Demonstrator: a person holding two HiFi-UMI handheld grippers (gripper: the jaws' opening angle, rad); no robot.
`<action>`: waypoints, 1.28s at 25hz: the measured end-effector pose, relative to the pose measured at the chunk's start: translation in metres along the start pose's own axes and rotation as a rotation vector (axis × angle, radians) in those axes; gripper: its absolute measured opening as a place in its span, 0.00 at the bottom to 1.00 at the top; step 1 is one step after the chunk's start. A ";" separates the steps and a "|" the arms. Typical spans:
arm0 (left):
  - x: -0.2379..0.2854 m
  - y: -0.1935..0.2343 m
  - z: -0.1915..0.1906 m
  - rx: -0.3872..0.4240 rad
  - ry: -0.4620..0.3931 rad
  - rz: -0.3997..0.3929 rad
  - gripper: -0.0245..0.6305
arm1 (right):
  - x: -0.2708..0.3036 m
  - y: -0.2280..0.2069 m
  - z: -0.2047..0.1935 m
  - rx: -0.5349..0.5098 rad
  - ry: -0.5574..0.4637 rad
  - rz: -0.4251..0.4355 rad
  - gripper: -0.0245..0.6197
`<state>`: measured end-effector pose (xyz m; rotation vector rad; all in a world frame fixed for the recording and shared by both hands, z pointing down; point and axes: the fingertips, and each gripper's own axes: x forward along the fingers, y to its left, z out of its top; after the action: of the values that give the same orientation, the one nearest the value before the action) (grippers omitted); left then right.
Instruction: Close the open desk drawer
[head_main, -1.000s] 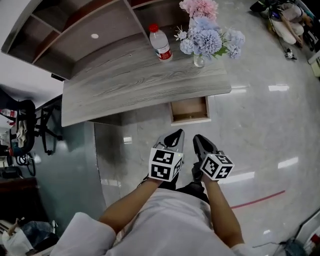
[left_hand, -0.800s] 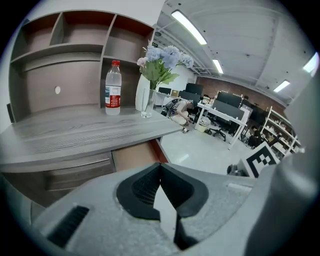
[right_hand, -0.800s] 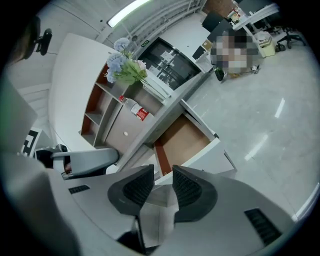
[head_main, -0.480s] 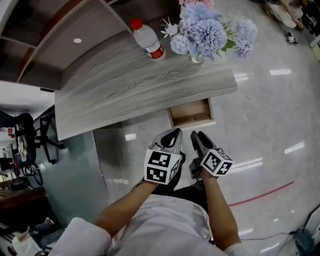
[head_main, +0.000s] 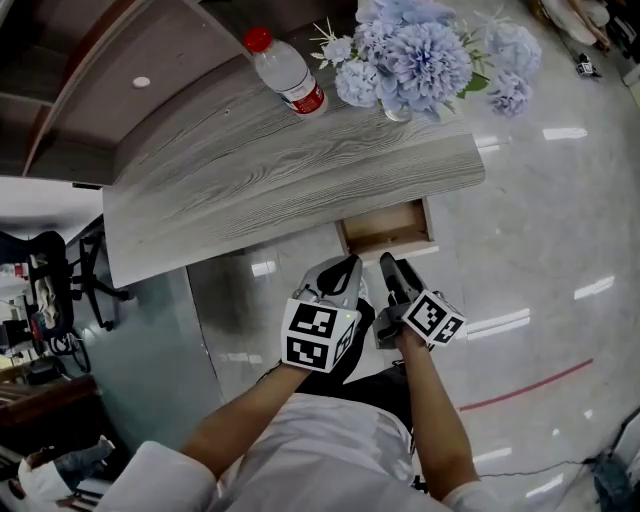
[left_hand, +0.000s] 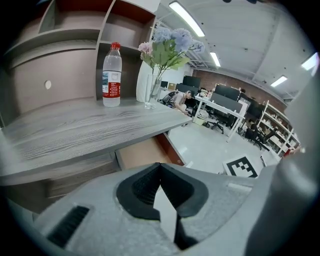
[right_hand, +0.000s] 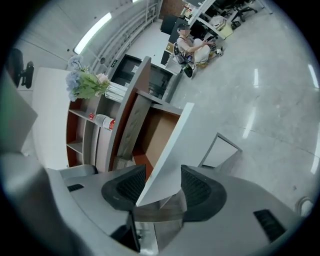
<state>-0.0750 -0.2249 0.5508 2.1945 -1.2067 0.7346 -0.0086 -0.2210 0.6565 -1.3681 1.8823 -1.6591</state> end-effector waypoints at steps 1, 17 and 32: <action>0.000 0.002 0.000 0.001 0.001 0.002 0.04 | 0.002 -0.001 0.000 0.018 -0.004 0.001 0.32; -0.002 0.006 0.002 -0.015 -0.014 -0.001 0.04 | -0.002 0.024 0.015 0.215 -0.099 0.040 0.28; -0.002 0.011 0.015 -0.037 -0.044 0.016 0.04 | 0.021 0.045 0.040 0.155 -0.062 0.122 0.28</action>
<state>-0.0820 -0.2392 0.5410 2.1835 -1.2510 0.6683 -0.0107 -0.2663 0.6125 -1.2049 1.7265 -1.6452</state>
